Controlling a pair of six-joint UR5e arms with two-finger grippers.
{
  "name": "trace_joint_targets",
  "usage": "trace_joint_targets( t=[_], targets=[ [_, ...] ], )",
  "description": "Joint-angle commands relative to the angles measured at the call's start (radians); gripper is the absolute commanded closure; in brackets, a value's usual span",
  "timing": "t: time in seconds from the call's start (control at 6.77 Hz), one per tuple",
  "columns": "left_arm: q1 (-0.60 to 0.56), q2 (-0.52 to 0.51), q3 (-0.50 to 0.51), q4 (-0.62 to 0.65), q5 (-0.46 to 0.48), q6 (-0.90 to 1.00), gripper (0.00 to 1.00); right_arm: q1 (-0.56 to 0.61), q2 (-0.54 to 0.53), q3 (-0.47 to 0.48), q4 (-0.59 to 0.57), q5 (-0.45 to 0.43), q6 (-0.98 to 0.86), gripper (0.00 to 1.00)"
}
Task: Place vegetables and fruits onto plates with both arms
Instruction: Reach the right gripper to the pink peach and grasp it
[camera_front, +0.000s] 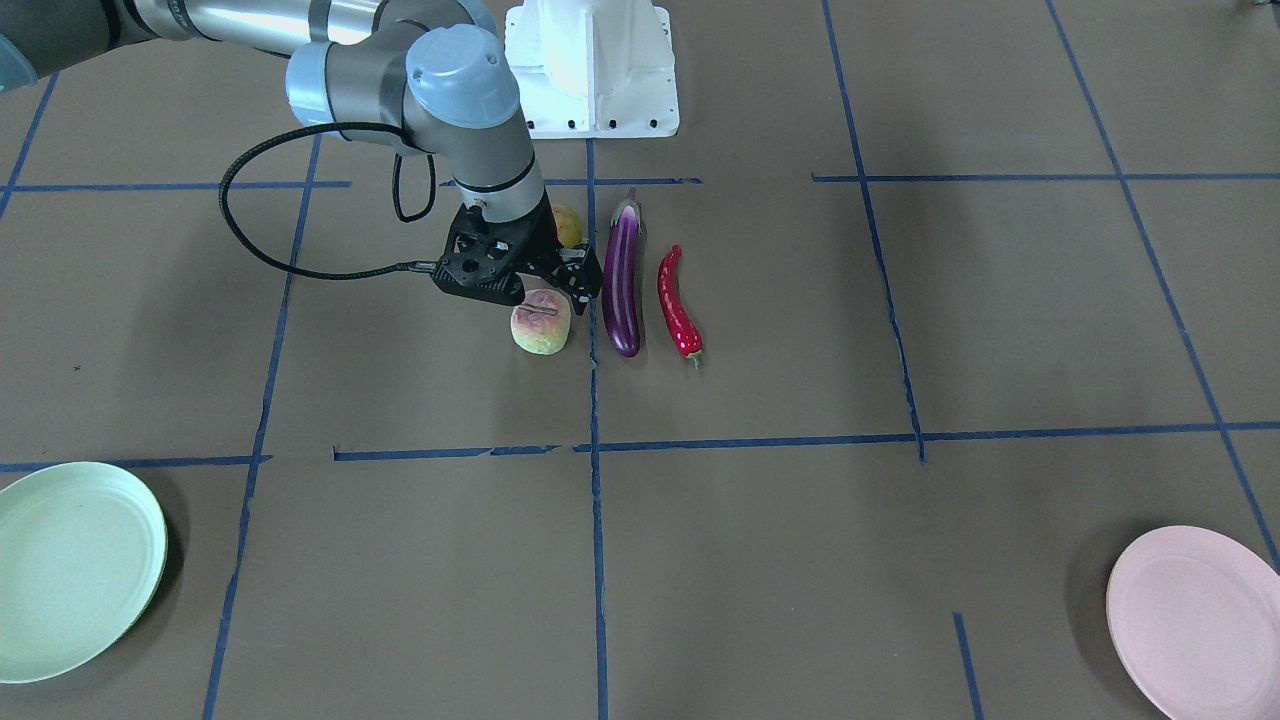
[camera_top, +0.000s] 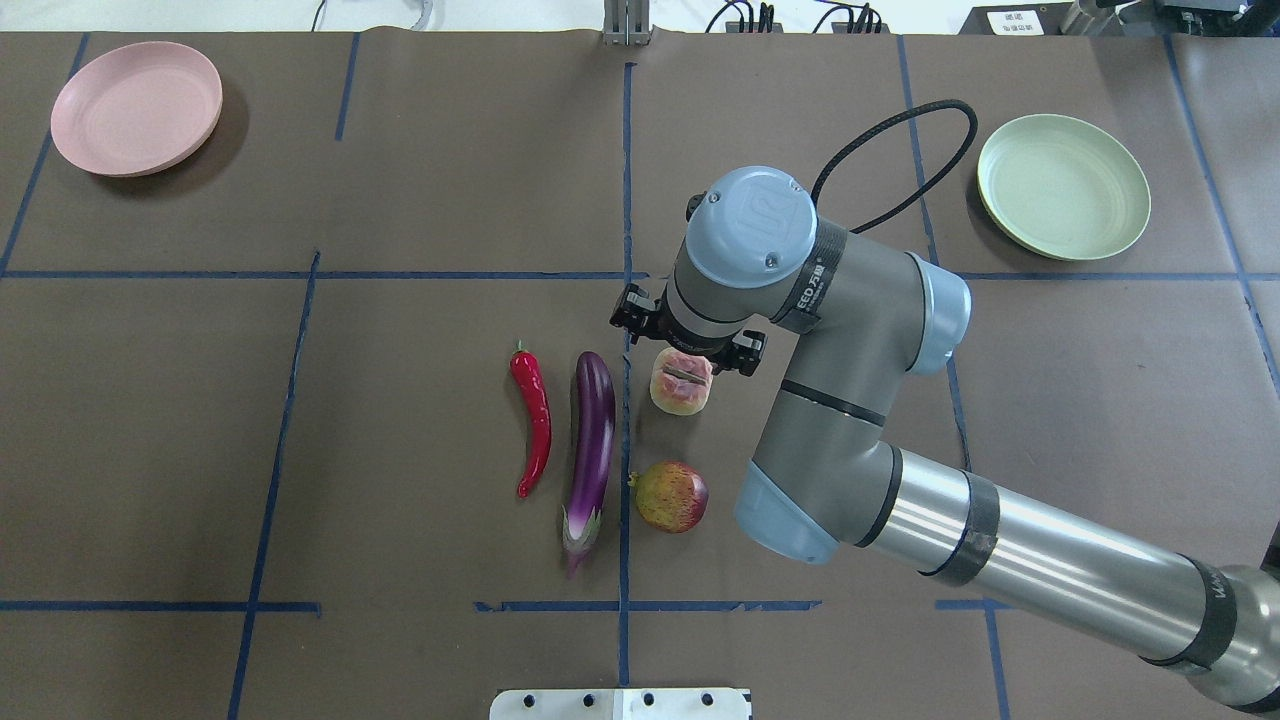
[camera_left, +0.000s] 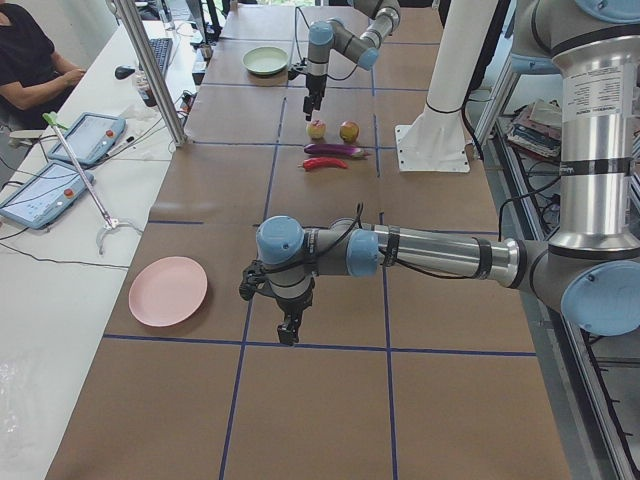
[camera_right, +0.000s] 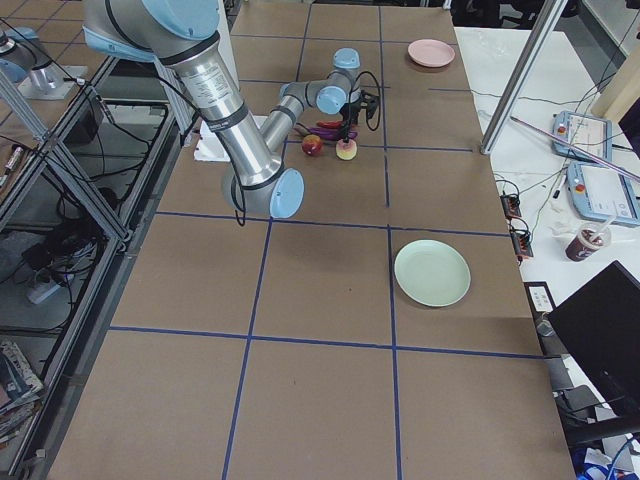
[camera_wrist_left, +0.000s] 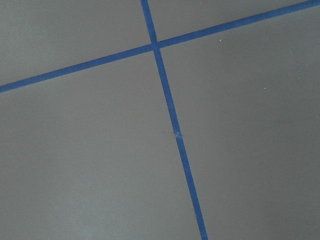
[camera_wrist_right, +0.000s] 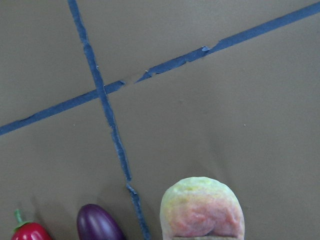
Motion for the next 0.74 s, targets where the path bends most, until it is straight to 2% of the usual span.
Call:
trace_joint_targets(
  t=[0.0,0.3,0.44,0.59],
  targets=[
    [0.0,0.0,0.0,0.0,0.0,0.0,0.0,-0.036,0.02,-0.068,-0.03,-0.046,-0.008,0.01],
    [0.0,0.0,0.0,0.0,0.0,0.0,0.0,-0.054,0.027,-0.113,-0.03,-0.049,-0.008,0.01],
    [0.0,0.0,0.0,0.0,0.0,0.0,0.0,-0.054,0.037,-0.119,-0.029,-0.061,-0.009,0.05],
    [0.0,-0.001,-0.003,0.0,-0.002,0.0,0.0,-0.053,0.04,-0.119,-0.032,-0.064,0.003,0.65]
  ],
)
